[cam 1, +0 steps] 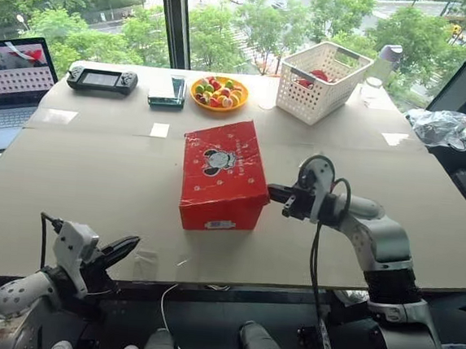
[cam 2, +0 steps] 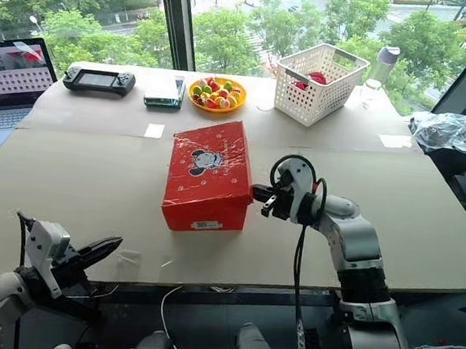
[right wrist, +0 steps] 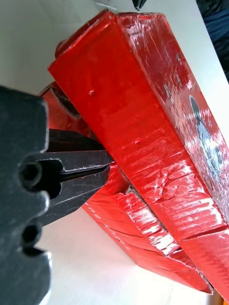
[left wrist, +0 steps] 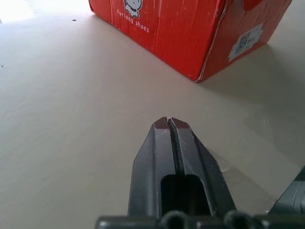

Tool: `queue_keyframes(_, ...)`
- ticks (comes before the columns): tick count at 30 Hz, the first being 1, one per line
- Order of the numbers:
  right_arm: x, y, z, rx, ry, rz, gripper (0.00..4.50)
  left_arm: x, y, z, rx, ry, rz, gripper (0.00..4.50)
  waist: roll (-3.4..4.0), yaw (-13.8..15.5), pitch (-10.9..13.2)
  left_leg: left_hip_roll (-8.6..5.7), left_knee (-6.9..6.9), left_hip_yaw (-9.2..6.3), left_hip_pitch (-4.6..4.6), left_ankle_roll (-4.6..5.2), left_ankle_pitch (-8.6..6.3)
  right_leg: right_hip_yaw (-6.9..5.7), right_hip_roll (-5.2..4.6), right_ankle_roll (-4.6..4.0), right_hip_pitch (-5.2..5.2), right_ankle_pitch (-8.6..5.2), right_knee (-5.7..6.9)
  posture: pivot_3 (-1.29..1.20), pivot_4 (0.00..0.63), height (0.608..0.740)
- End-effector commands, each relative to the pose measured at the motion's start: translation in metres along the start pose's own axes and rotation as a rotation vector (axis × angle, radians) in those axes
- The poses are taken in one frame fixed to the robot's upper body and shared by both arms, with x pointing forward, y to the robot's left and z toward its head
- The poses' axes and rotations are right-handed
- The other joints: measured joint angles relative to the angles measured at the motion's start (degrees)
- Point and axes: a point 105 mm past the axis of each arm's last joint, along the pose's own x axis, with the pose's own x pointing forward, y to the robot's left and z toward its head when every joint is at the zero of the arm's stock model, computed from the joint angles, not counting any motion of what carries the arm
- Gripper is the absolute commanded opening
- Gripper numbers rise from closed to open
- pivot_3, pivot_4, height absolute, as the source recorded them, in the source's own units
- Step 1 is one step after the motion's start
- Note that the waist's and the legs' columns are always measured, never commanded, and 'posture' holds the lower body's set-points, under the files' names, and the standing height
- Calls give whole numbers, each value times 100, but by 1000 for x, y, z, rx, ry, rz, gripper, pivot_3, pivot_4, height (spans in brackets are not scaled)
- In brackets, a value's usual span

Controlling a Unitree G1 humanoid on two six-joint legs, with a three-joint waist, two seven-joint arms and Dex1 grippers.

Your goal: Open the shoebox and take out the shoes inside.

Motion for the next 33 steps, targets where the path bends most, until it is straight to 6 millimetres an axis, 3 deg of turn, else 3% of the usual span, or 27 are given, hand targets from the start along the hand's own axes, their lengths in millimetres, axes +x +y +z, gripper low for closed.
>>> queue_keyframes(1,2,8,30,-46,-66,46,0,3,-10,15,85,-43,-41,19,1,-4,0,0,-1,0,-1,0,0,0,0,1,-1,0,0,0,150,725)
queue_keyframes(4,4,17,52,-120,-71,93,0,4,-13,12,77,-42,-43,19,3,-6,2,0,-3,0,-2,0,0,0,0,1,-4,0,0,0,150,725)
queue_keyframes(9,-3,37,81,-396,7,192,0,8,-15,10,79,-39,-46,19,11,15,7,1,-5,1,-2,0,0,1,0,-1,-6,-2,-3,0,150,725)
queue_keyframes(11,-7,48,109,-497,-39,222,0,9,-13,10,76,-44,-46,19,11,14,7,1,-5,2,-2,0,0,1,-1,-1,-8,-2,-4,0,150,725)
queue_keyframes(12,-16,52,149,-453,-223,207,0,10,-14,10,77,-44,-50,19,13,15,8,0,-5,2,-3,0,0,1,-1,-1,-11,-1,-3,0,150,725)
queue_keyframes(14,-43,52,204,-325,-522,190,0,11,-14,10,72,-45,-51,19,18,-27,13,1,-5,4,-4,0,0,3,0,-1,-18,0,1,0,150,725)
queue_keyframes(16,-74,40,229,-201,-731,166,0,12,-14,9,67,-46,-50,19,19,-16,13,0,-7,2,-6,0,0,3,0,0,-18,1,9,0,150,725)
queue_keyframes(18,-92,23,226,-78,-820,110,0,12,-14,8,64,-44,-51,19,-9,57,-5,1,-12,-8,-5,1,0,-7,0,2,-3,-7,-1,0,150,725)
queue_keyframes(21,-77,6,191,-49,-669,6,0,14,-16,7,66,-41,-60,19,-57,45,-36,1,-13,-8,-4,5,-5,-10,-4,-5,17,-38,-14,0,150,725)
queue_keyframes(24,-67,-5,159,-57,-535,-68,0,15,-18,6,70,-38,-73,19,-17,11,-11,-2,-10,17,-10,2,-6,7,-13,-5,3,-32,-13,0,150,725)
queue_keyframes(27,-61,-10,138,-67,-453,-97,0,16,-18,6,67,-39,-77,19,32,2,20,-1,-21,17,-9,4,-5,11,-6,-2,-18,-29,15,0,150,725)
queue_keyframes(33,-50,-9,106,-56,-339,-99,0,9,-29,4,-24,-19,-122,19,35,3,21,0,-31,14,-2,8,-3,11,-2,-7,-11,-34,5,0,150,725)
